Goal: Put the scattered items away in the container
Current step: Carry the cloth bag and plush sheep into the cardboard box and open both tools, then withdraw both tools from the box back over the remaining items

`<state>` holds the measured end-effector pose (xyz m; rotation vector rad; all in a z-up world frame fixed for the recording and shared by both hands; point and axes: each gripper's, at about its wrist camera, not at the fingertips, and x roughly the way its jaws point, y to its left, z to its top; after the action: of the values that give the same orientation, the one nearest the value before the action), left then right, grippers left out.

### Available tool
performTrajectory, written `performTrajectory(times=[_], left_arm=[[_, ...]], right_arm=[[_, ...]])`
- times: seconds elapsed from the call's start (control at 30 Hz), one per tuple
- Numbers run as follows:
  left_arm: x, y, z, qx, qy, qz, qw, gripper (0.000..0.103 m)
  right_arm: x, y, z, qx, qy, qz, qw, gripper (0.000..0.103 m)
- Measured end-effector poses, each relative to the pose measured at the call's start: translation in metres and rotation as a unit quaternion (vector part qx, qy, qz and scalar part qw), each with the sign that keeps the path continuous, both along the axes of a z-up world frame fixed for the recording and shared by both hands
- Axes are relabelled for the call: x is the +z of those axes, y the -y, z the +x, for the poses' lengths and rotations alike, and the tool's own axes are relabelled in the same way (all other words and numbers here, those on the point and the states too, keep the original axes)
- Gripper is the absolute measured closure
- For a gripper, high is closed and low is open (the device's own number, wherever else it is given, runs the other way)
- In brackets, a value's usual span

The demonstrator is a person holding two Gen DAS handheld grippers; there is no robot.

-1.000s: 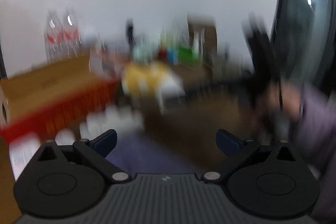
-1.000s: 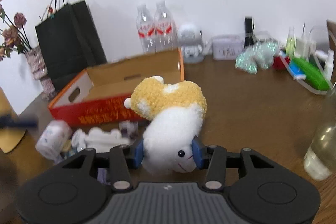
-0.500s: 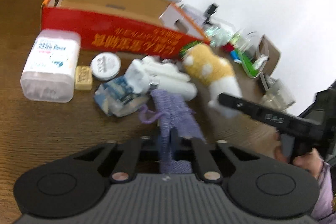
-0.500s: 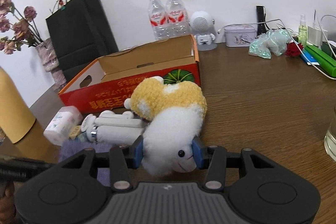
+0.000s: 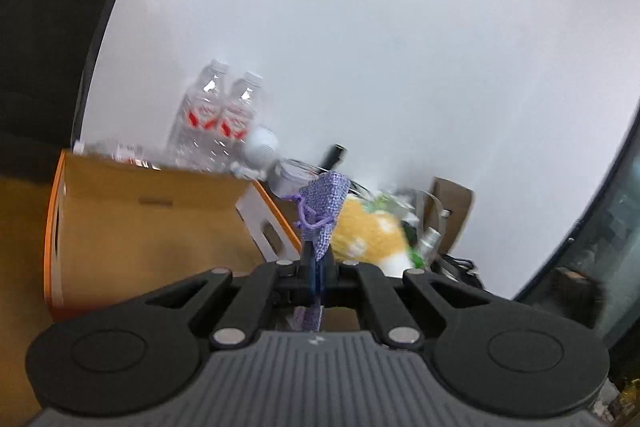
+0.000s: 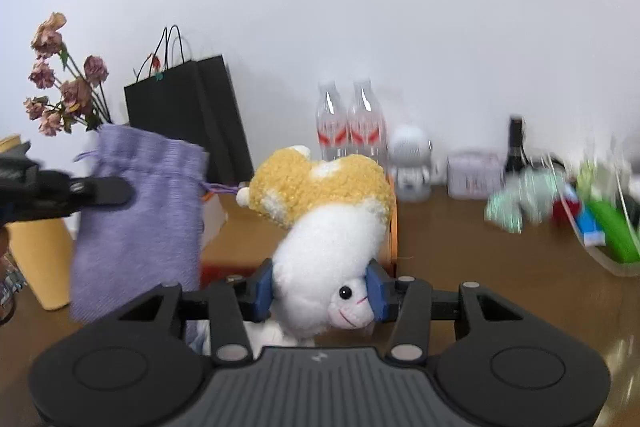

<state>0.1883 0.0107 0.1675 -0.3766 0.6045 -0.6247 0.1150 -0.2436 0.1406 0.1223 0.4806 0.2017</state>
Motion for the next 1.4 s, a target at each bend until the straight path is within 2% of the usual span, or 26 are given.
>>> performTrajectory(times=[0.07, 0.17, 0.23, 0.27, 0.33, 0.43, 0.57, 0.67, 0.7, 0.73, 0.77, 0.83, 0.9, 0.97, 1.03, 1.1, 1.17, 1.2, 1.23, 1.3, 1.4], left_arm=[[-0.003, 0.001, 0.047, -0.006, -0.047, -0.014, 0.9988, 0.101], [-0.017, 0.000, 0.110, -0.005, -0.073, -0.029, 0.9969, 0.101], [-0.045, -0.004, 0.157, -0.002, -0.105, -0.042, 0.9936, 0.101], [-0.064, -0.006, 0.178, 0.015, -0.128, -0.044, 0.9907, 0.101], [-0.108, -0.008, 0.212, 0.034, -0.178, -0.018, 0.9833, 0.101], [-0.147, -0.009, 0.227, 0.036, -0.201, 0.039, 0.9781, 0.100], [-0.166, -0.005, 0.230, 0.044, -0.215, 0.091, 0.9715, 0.100], [-0.167, 0.000, 0.234, 0.062, -0.204, 0.098, 0.9720, 0.097], [-0.166, 0.001, 0.235, 0.073, -0.205, 0.095, 0.9713, 0.095], [-0.163, 0.001, 0.233, 0.083, -0.203, 0.096, 0.9709, 0.086], [-0.159, 0.001, 0.229, 0.086, -0.200, 0.096, 0.9713, 0.069], [-0.141, -0.001, 0.219, 0.085, -0.195, 0.089, 0.9731, 0.044], [-0.114, -0.002, 0.203, 0.081, -0.180, 0.100, 0.9752, 0.038], [-0.085, -0.004, 0.177, 0.085, -0.158, 0.126, 0.9757, 0.016], [-0.060, -0.005, 0.145, 0.101, -0.136, 0.159, 0.9726, 0.000], [-0.044, 0.002, 0.116, 0.120, -0.123, 0.200, 0.9645, 0.000], [-0.033, 0.001, 0.075, 0.153, -0.109, 0.244, 0.9515, 0.000], [-0.030, -0.001, 0.052, 0.171, -0.098, 0.256, 0.9464, 0.000], [-0.029, -0.001, 0.027, 0.186, -0.084, 0.262, 0.9433, 0.000], [-0.031, -0.005, -0.030, 0.201, -0.049, 0.261, 0.9431, 0.000], [-0.048, -0.011, -0.110, 0.203, -0.013, 0.242, 0.9486, 0.000]], right_arm=[[0.016, -0.001, 0.036, 0.008, -0.013, -0.007, 1.000, 0.058], [0.029, -0.011, 0.100, 0.022, -0.043, -0.030, 0.998, 0.058], [0.026, -0.017, 0.142, 0.028, -0.069, -0.042, 0.996, 0.057], [0.022, -0.019, 0.164, 0.028, -0.084, -0.049, 0.995, 0.057], [0.006, -0.022, 0.202, 0.028, -0.118, -0.053, 0.991, 0.057], [-0.028, -0.027, 0.242, 0.040, -0.184, -0.050, 0.981, 0.057], [-0.059, -0.043, 0.267, 0.042, -0.225, -0.085, 0.970, 0.057], [-0.075, -0.047, 0.277, 0.020, -0.245, -0.094, 0.965, 0.054], [-0.077, -0.048, 0.277, 0.018, -0.245, -0.102, 0.964, 0.050], [-0.077, -0.049, 0.276, 0.011, -0.245, -0.108, 0.963, 0.049], [-0.075, -0.049, 0.273, 0.008, -0.244, -0.112, 0.963, 0.049], [-0.064, -0.047, 0.264, 0.008, -0.238, -0.101, 0.966, 0.046], [-0.049, -0.041, 0.256, 0.008, -0.227, -0.085, 0.970, 0.034], [-0.030, -0.038, 0.240, 0.012, -0.215, -0.080, 0.973, 0.029], [-0.015, -0.034, 0.224, 0.017, -0.207, -0.067, 0.976, 0.029], [-0.001, -0.032, 0.204, 0.019, -0.205, -0.046, 0.977, 0.025], [0.008, -0.032, 0.175, 0.019, -0.193, -0.034, 0.980, 0.018], [0.012, -0.032, 0.158, 0.017, -0.181, -0.030, 0.983, 0.012], [0.014, -0.032, 0.141, 0.012, -0.166, -0.027, 0.986, 0.011], [0.014, -0.031, 0.099, -0.001, -0.129, -0.020, 0.991, 0.008], [0.001, -0.028, 0.035, 0.003, -0.083, -0.003, 0.997, 0.000]])
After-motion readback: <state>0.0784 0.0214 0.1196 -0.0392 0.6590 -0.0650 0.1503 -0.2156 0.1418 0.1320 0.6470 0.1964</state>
